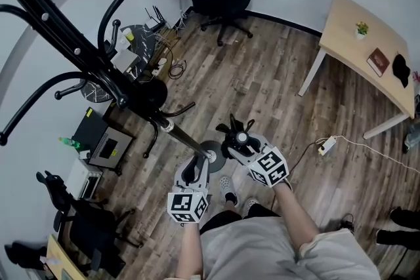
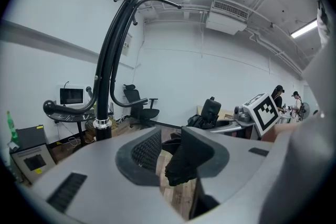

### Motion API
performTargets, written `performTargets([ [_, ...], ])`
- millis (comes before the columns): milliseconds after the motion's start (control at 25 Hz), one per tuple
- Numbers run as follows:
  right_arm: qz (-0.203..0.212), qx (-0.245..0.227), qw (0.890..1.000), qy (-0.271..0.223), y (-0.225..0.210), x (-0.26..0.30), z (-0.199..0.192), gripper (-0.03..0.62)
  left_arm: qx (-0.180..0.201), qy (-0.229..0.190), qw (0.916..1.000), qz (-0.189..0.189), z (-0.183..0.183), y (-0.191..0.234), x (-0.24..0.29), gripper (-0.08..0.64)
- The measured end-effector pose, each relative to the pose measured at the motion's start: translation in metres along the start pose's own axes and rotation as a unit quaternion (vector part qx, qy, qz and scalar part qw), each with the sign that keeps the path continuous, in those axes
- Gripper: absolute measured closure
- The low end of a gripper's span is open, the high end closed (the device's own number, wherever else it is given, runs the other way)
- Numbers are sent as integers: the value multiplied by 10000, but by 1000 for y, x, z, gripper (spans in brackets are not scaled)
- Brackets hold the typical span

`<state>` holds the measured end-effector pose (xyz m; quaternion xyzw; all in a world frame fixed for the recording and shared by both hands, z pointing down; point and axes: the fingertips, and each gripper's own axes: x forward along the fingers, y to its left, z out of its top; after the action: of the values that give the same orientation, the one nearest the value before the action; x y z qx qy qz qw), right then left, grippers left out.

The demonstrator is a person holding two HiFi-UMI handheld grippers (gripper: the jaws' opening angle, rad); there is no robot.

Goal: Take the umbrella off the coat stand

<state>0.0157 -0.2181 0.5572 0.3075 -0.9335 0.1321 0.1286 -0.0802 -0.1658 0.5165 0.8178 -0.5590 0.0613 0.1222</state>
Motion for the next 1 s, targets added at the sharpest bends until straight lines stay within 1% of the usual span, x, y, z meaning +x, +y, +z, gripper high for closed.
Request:
performTargets([
  [160, -37, 4, 9999, 141, 10, -17, -8, 364, -28, 41, 10000, 6, -13, -11, -5, 434],
  [320, -148, 101, 9997, 142, 14, -33, -16, 364, -138, -64, 9999, 6, -18, -23, -9, 443],
  [480, -228, 174, 9995, 135, 18, -47, -20, 364, -158, -29, 9999, 35, -22, -35, -14, 457],
  [720, -395, 224, 9989, 121, 25, -58, -19, 364, -169, -21, 9998, 102, -27, -40, -28, 499],
  [880, -492, 249, 9984, 86, 28, -67, -22, 364, -135, -64, 9998, 155, -29, -44, -38, 511],
  [1000, -490, 263, 9984, 75, 33, -66, -23, 364, -111, -86, 9997, 191, -30, -42, -45, 522],
])
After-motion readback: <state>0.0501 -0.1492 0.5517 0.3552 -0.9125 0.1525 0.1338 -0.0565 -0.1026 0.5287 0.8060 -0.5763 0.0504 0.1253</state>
